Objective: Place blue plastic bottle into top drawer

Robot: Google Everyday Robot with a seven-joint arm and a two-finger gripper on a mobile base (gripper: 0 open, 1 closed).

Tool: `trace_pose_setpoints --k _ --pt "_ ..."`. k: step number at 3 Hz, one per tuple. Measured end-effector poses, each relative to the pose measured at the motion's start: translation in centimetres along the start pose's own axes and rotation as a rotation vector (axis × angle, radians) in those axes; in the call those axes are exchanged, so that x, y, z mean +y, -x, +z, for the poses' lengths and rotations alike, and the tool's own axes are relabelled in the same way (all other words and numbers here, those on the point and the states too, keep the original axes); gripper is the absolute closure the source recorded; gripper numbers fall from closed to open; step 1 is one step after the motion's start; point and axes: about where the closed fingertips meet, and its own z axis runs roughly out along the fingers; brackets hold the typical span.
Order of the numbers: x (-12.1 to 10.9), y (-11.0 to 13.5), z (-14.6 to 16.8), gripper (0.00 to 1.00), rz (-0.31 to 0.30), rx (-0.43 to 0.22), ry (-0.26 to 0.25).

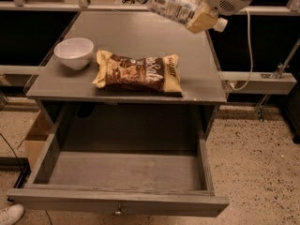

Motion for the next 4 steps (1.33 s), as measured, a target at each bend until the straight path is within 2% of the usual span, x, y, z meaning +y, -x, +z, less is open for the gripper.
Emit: trace_pose_setpoints --k 1,3,4 --pt "4.5 -1.4 -1.7 1.00 0.046 -0.002 -0.037" --pt "6.4 -1.8 -3.7 1.00 0.058 0.009 -0.066" --pt "8.9 -2.7 -5.8 1.00 0.081 0.020 -0.082"
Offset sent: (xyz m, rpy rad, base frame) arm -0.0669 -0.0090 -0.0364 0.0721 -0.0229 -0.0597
